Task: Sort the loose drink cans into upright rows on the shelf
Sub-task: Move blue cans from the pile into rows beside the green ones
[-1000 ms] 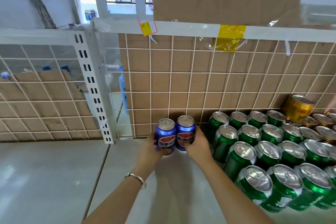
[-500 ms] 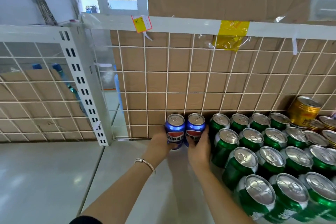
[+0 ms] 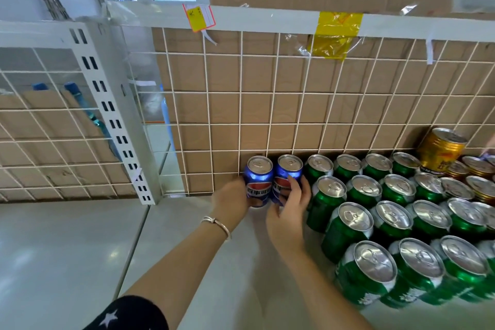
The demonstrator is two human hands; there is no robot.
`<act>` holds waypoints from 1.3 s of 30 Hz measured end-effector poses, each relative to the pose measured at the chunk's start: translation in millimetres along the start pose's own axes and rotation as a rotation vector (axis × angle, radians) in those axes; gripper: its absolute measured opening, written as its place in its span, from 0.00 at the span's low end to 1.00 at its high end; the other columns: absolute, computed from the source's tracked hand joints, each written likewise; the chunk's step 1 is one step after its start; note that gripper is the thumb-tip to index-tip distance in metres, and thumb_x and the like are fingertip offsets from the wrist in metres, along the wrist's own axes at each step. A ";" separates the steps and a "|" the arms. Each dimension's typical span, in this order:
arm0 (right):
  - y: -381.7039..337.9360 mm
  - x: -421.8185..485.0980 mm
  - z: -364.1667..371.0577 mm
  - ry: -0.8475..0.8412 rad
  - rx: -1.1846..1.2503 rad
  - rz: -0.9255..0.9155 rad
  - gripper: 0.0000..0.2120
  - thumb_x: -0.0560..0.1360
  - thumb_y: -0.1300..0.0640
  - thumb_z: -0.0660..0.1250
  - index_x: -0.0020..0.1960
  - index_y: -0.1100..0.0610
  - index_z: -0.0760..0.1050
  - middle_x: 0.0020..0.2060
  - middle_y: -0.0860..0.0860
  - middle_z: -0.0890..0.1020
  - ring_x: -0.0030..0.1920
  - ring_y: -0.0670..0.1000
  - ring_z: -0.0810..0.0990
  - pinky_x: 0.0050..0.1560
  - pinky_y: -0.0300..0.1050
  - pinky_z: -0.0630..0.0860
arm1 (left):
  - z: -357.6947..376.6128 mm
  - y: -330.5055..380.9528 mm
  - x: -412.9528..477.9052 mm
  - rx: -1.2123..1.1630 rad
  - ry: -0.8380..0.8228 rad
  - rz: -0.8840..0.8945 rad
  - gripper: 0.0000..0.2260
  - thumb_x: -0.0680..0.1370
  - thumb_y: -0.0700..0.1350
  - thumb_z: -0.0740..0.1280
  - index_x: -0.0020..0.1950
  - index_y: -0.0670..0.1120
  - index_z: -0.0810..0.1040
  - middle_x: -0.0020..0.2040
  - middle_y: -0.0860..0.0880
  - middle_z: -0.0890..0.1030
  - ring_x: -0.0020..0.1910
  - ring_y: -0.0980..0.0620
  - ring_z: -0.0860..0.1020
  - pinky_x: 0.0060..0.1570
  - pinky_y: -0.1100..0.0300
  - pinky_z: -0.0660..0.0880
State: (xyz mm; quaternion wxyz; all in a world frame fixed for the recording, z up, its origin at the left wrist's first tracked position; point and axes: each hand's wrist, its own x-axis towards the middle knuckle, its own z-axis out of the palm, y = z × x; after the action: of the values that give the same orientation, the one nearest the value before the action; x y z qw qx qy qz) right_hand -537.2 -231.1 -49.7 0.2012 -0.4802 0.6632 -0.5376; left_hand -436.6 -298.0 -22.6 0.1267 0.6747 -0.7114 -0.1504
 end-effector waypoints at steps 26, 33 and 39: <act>-121.0 -155.4 187.9 -0.999 -0.170 -0.317 0.18 0.73 0.68 0.61 0.62 0.60 0.74 0.56 0.53 0.77 0.56 0.51 0.74 0.55 0.35 0.66 | -122.8 -272.0 -173.5 -0.387 0.345 -0.536 0.20 0.77 0.43 0.64 0.68 0.44 0.69 0.63 0.46 0.75 0.63 0.48 0.73 0.60 0.61 0.67; -200.2 -226.1 280.9 -1.210 -0.059 0.004 0.05 0.77 0.60 0.63 0.45 0.58 0.77 0.45 0.58 0.82 0.38 0.51 0.77 0.40 0.43 0.72 | -194.6 -396.9 -233.9 -0.376 0.717 -0.872 0.15 0.73 0.44 0.67 0.57 0.39 0.76 0.55 0.38 0.78 0.57 0.39 0.74 0.56 0.53 0.69; -246.7 -258.5 358.1 -1.126 -0.056 0.175 0.20 0.77 0.41 0.59 0.36 0.55 0.72 0.36 0.56 0.78 0.35 0.54 0.75 0.37 0.43 0.70 | -222.6 -492.3 -247.3 -0.560 0.634 -1.121 0.37 0.73 0.57 0.68 0.70 0.34 0.61 0.68 0.36 0.66 0.69 0.38 0.64 0.66 0.53 0.62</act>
State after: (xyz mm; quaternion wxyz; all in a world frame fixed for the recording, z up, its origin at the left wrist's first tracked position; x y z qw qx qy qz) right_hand -34.5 -187.0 -12.7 0.5547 -0.6411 0.5050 -0.1622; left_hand 116.7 -82.7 -1.1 0.4004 0.8931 -0.1199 -0.1664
